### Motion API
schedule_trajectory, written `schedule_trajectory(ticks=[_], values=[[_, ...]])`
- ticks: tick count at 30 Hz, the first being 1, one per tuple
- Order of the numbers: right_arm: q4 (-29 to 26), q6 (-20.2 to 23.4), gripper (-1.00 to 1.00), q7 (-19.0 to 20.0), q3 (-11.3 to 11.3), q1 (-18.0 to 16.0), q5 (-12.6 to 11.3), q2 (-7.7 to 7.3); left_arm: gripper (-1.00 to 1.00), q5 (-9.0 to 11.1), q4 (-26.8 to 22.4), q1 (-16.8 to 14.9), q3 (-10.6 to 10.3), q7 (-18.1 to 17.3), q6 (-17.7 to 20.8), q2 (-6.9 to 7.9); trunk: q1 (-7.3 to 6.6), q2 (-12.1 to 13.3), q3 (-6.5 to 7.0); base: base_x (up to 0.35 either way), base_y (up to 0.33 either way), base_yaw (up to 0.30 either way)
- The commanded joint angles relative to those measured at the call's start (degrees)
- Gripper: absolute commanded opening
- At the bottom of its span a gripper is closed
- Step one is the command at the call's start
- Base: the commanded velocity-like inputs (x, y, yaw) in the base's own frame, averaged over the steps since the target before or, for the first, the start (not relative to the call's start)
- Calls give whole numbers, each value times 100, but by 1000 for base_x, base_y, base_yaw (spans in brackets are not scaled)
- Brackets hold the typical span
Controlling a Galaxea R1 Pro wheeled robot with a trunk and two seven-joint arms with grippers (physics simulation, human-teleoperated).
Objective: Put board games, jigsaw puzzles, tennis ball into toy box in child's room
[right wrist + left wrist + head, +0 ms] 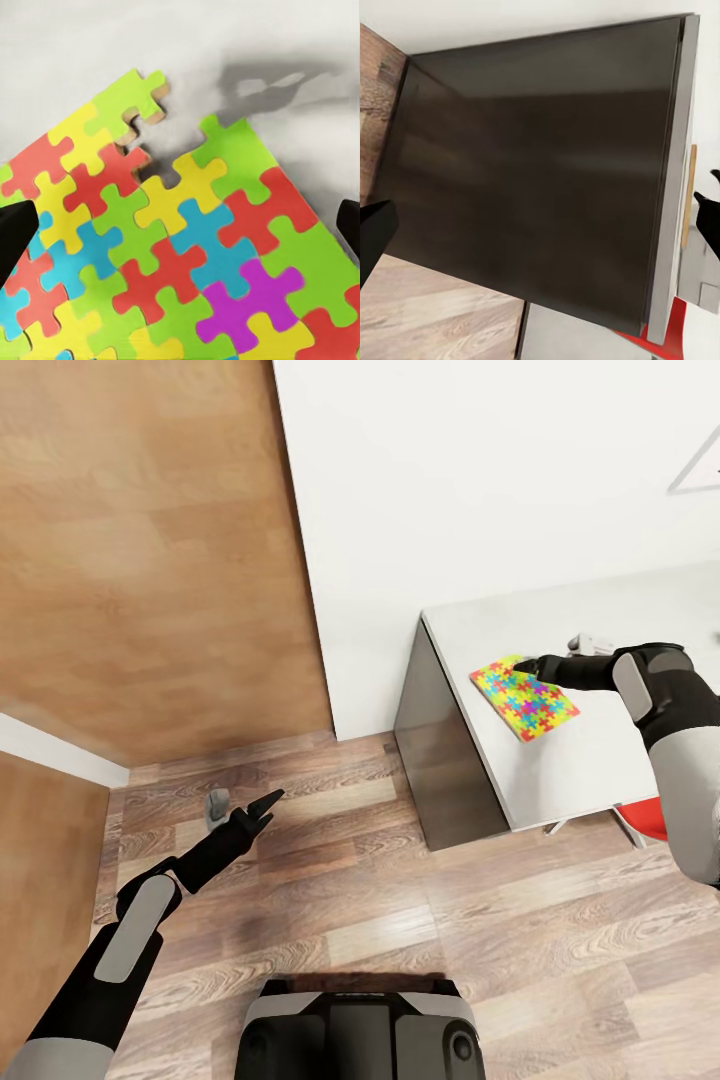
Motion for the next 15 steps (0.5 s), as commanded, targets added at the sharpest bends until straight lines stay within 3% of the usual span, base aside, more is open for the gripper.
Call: schedule_trajectory(ticks=[1, 8, 15], values=[[-4, 38, 100, 74, -13, -3, -12, 11, 100, 39, -1, -2, -4, 5, 25, 3, 3, -9, -7, 0, 0, 0], [-28, 61, 100, 552, -7, -3, -7, 49, 100, 39, -1, -2, -4, 3, 25, 1, 3, -9, -7, 0, 0, 0], [-44, 85, 100, 688, -7, 4, -11, 70, 100, 39, -1, -2, -4, 6, 25, 0, 3, -9, -7, 0, 0, 0]])
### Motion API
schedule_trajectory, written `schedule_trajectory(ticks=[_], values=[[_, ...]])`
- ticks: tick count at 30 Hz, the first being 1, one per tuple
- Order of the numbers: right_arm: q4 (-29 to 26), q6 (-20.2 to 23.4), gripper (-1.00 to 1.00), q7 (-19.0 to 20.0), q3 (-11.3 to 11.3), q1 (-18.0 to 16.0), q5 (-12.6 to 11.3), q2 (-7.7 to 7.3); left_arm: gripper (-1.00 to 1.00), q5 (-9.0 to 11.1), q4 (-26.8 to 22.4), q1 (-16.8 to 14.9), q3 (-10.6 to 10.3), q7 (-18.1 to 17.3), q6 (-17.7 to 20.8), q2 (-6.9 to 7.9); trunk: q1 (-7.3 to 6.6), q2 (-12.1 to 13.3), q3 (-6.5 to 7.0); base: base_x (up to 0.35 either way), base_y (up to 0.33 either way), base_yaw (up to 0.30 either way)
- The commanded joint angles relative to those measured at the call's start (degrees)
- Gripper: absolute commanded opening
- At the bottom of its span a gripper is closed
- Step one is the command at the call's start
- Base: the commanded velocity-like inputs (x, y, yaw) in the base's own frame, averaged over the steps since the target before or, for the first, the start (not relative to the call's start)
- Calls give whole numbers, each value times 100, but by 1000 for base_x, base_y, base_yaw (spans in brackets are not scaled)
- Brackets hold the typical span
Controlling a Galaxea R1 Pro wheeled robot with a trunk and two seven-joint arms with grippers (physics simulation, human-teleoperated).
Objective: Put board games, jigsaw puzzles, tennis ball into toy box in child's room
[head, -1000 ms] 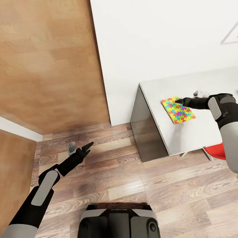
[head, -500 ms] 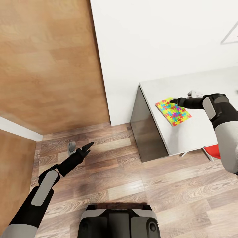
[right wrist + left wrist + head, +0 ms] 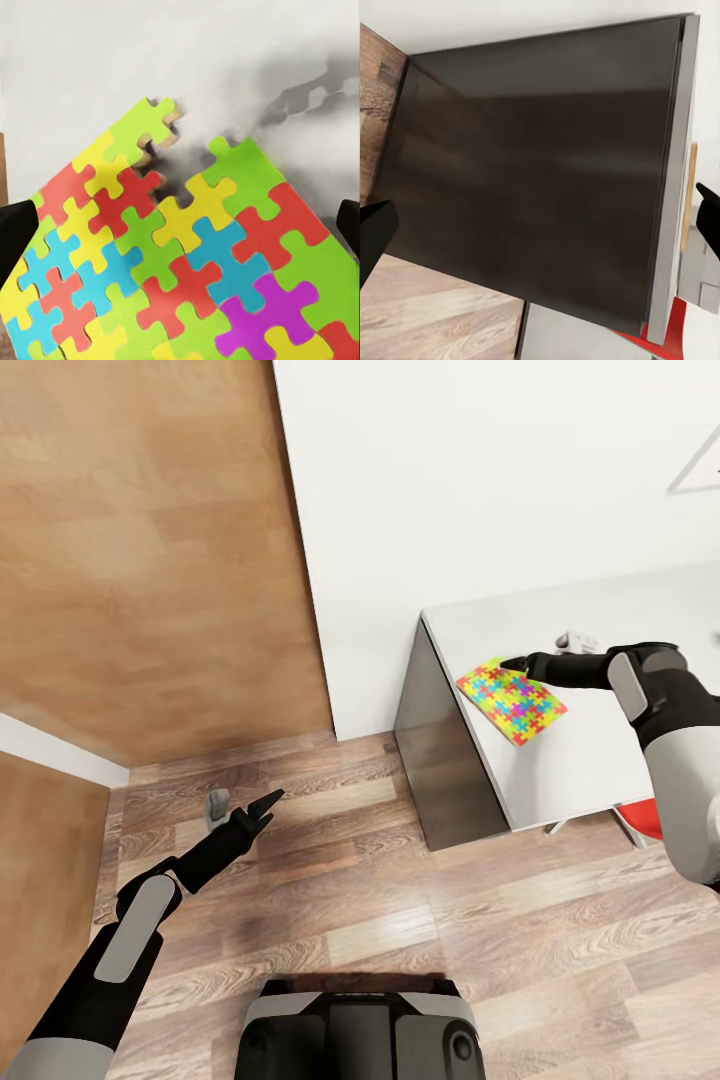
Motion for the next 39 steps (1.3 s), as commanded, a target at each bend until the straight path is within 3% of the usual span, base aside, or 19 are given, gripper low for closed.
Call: schedule_trajectory(ticks=[1, 16, 39], values=[[-6, 43, 100, 15, -12, -1, -22, 4, 100, 39, 0, -3, -4, 4, 25, 3, 3, -9, -7, 0, 0, 0], [-27, 171, 100, 247, -10, 29, -23, 182, 100, 39, 0, -3, -4, 5, 25, 3, 3, -9, -7, 0, 0, 0], [-32, 247, 100, 298, 0, 63, -21, 415, 100, 39, 0, -3, -4, 1, 25, 3, 3, -9, -7, 0, 0, 0]])
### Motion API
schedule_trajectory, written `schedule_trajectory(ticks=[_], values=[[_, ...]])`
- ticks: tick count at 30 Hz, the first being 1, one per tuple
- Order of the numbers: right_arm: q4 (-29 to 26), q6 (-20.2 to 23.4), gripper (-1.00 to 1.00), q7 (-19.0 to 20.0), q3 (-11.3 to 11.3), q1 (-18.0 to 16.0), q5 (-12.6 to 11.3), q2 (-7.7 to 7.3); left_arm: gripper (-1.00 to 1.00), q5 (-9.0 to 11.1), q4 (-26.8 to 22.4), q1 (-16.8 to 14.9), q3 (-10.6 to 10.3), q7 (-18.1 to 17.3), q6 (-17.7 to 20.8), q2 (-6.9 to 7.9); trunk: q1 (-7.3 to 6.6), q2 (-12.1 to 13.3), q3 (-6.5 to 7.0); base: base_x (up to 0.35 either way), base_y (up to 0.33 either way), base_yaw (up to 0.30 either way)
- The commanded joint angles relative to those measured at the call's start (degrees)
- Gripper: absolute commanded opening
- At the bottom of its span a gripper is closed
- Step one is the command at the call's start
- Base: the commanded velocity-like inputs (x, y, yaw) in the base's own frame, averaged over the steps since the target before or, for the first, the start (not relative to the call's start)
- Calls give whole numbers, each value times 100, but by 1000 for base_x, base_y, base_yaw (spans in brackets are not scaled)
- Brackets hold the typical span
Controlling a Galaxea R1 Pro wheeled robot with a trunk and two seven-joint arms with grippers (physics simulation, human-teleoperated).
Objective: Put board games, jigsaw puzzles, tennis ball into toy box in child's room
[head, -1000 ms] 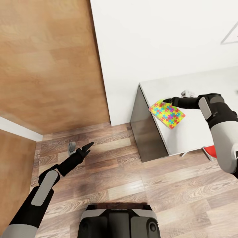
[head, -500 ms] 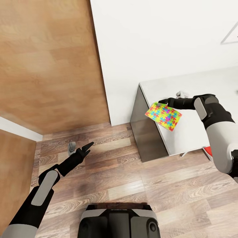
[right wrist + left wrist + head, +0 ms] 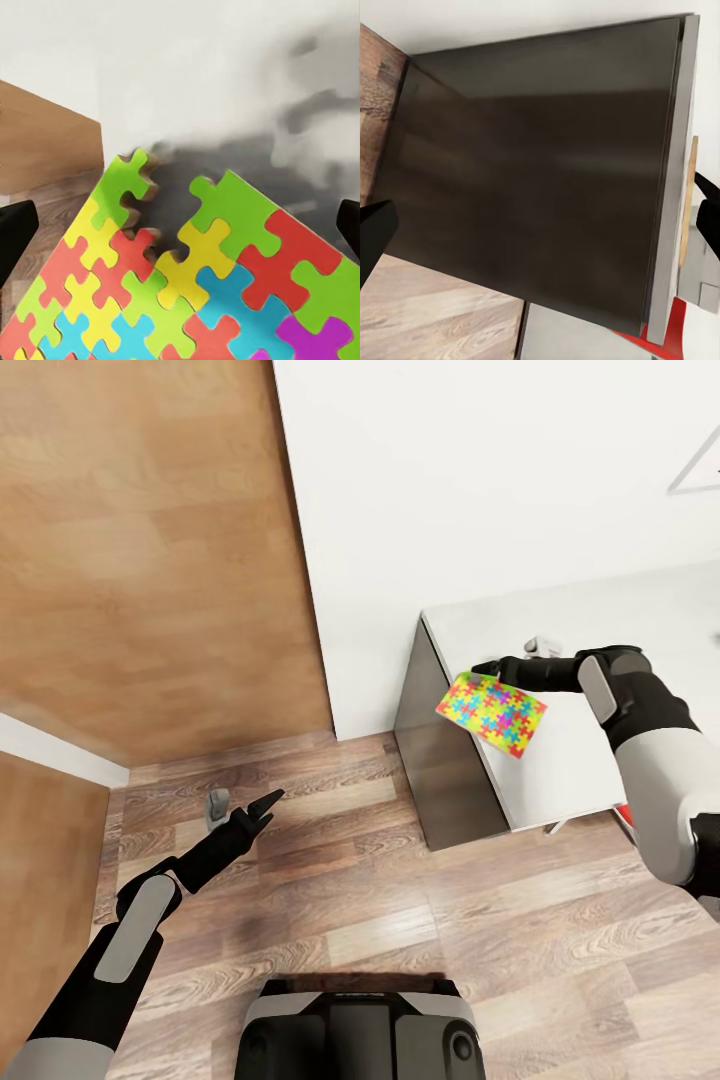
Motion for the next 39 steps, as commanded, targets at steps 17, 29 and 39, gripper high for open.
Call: schedule_trajectory(ticks=[17, 29, 39], values=[[-273, 70, 100, 3, -133, -70, -51, -333, 100, 45, 2, -20, -10, 3, 24, 2, 3, -9, -7, 0, 0, 0], [-1966, 697, 100, 576, -689, 348, -734, -1340, 100, 65, 7, -98, -314, -9, 40, -2, 3, -9, -7, 0, 0, 0], [-3746, 1122, 100, 2062, -1412, 2024, -1572, -2254, 100, 92, 66, -206, -440, -343, 72, -8, 3, -9, -7, 0, 0, 0]])
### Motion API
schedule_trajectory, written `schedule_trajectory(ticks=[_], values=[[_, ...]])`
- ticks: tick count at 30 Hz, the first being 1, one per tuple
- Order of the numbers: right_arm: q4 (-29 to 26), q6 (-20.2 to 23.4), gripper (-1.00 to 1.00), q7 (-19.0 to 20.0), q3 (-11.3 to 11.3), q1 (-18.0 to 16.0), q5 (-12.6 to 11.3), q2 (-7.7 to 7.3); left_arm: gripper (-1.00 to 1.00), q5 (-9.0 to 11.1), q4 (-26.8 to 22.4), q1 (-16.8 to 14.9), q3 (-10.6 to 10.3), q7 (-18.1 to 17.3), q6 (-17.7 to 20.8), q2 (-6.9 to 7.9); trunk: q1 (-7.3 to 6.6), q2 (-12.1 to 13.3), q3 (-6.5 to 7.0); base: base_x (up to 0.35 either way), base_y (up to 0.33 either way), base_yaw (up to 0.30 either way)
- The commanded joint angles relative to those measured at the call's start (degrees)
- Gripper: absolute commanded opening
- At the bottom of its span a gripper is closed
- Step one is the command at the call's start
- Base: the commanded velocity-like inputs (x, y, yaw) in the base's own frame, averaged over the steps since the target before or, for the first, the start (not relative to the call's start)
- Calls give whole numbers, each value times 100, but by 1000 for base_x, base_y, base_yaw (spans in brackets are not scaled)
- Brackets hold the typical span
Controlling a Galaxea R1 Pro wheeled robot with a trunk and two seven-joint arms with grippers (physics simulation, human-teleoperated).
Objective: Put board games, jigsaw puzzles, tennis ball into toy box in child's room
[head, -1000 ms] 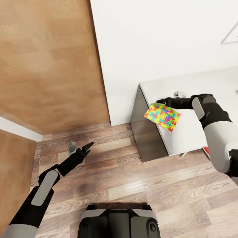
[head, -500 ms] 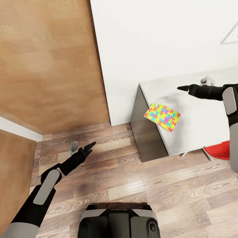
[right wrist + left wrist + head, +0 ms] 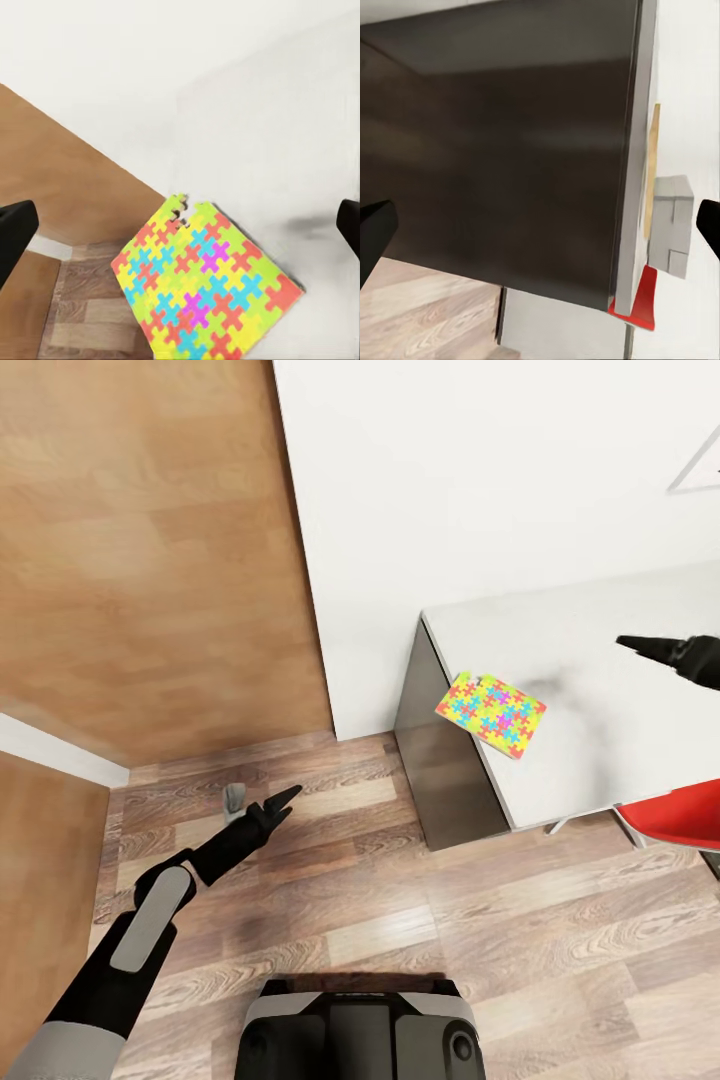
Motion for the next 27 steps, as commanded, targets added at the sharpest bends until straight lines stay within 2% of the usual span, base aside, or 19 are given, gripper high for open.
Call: schedule_trajectory(ticks=[1, 2, 3, 6, 7, 9, 10, 12, 13, 14, 15, 17, 18, 19, 20, 22, 25, 27], values=[[-282, 55, 100, 278, -196, 373, -102, -91, 100, 33, 33, -22, -16, -86, 33, 1, 3, -9, -7, 0, 0, 0], [-558, 76, 100, 511, -419, 769, -198, -159, 100, 25, 78, -44, -25, -172, 43, -4, 3, -9, -7, 0, 0, 0], [-558, 76, 100, 511, -419, 769, -198, -159, 100, 25, 78, -44, -25, -172, 43, -4, 3, -9, -7, 0, 0, 0], [-1280, 92, 100, 1162, -1226, 2022, -390, -238, 100, 11, 235, -127, -42, -359, 82, -12, 3, -9, -7, 0, 0, 0], [-1280, 92, 100, 1162, -1226, 2022, -390, -238, 100, 11, 235, -127, -42, -359, 82, -12, 3, -9, -7, 0, 0, 0], [-1591, 64, 100, 1601, -1811, 2819, -469, -200, 100, 6, 316, -174, -49, -423, 99, -20, 3, -9, -7, 0, 0, 0], [-1591, 64, 100, 1601, -1811, 2819, -469, -200, 100, 6, 316, -174, -49, -423, 99, -20, 3, -9, -7, 0, 0, 0], [-1788, -17, 100, 2033, -2346, 3490, -516, -101, 100, -1, 366, -230, -53, -461, 115, -38, 3, -9, -7, 0, 0, 0], [-1788, -17, 100, 2033, -2346, 3490, -516, -101, 100, -1, 366, -230, -53, -461, 115, -38, 3, -9, -7, 0, 0, 0], [-1858, -76, 100, 2206, -2578, 3753, -533, -44, 100, -3, 383, -272, -56, -481, 124, -45, 3, -9, -7, 0, 0, 0], [-1858, -76, 100, 2206, -2578, 3753, -533, -44, 100, -3, 383, -272, -56, -481, 124, -45, 3, -9, -7, 0, 0, 0], [-1959, -217, 100, 2455, -2963, 4149, -557, 64, 100, -5, 397, -328, -66, -495, 143, -52, 3, -9, -7, 0, 0, 0], [-1959, -217, 100, 2455, -2963, 4149, -557, 64, 100, -7, 409, -398, -84, -504, 177, -58, 3, -9, -7, 0, 0, 0], [-1995, -290, 100, 2544, -3111, 4294, -566, 115, 100, -8, 420, -473, -113, -510, 232, -63, 3, -9, -7, 0, 0, 0], [-1995, -290, 100, 2544, -3111, 4294, -566, 115, 100, -8, 420, -473, -113, -510, 232, -63, 3, -9, -7, 0, 0, 0], [-2047, -414, 100, 2671, -3328, 4508, -578, 234, 100, -11, 437, -614, -186, -519, 378, -70, 3, -9, -7, 0, 0, 0], [-2065, -459, 100, 2716, -3408, 4586, -582, 301, 100, -12, 444, -671, -221, -524, 455, -72, 3, -9, -7, 0, 0, 0], [-2095, -527, 100, 2782, -3516, 4699, -589, 415, 100, -2, 456, -759, -268, -538, 582, -74, 3, -9, -7, 0, 0, 0]])
